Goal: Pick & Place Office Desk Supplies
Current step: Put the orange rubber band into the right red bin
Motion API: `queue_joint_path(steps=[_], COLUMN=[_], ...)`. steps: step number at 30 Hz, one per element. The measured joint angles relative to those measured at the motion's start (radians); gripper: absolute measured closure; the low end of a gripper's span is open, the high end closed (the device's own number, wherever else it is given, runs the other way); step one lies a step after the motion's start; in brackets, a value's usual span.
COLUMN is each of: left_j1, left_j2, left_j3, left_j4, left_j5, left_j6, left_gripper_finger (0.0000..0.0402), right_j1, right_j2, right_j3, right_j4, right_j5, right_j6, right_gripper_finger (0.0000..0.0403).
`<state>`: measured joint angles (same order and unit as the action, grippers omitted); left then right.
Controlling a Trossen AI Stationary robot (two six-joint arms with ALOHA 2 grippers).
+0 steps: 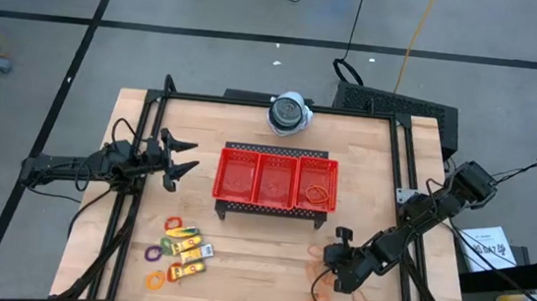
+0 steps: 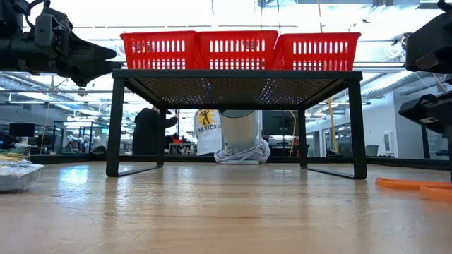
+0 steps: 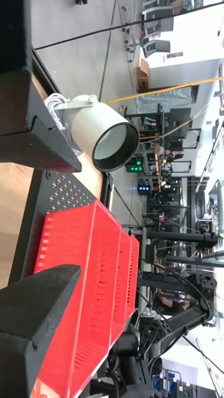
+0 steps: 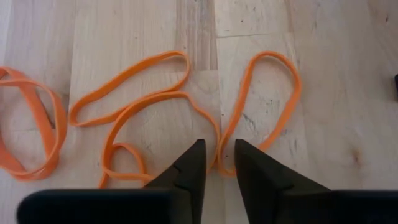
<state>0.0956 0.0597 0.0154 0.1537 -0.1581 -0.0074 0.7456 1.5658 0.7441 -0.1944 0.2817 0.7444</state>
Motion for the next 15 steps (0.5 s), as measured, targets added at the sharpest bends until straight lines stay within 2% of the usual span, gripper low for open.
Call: queue_joint_path(steps=[10, 15], left_j1=[0.0, 0.0], left_j2=[0.0, 0.0], left_j3=[0.0, 0.0], left_j4=[0.0, 0.0], left_j5=[0.0, 0.0], left_j6=[0.0, 0.0], left_gripper_finger=[0.0135, 0.0135], right_j1=[0.0, 0.0], right_j2=[0.0, 0.0], right_j3=[0.0, 0.0], right_j4=[0.0, 0.003], right_j5=[0.0, 0.0], right_j6=[0.0, 0.0], right_gripper_finger=[0.0396, 0.0398])
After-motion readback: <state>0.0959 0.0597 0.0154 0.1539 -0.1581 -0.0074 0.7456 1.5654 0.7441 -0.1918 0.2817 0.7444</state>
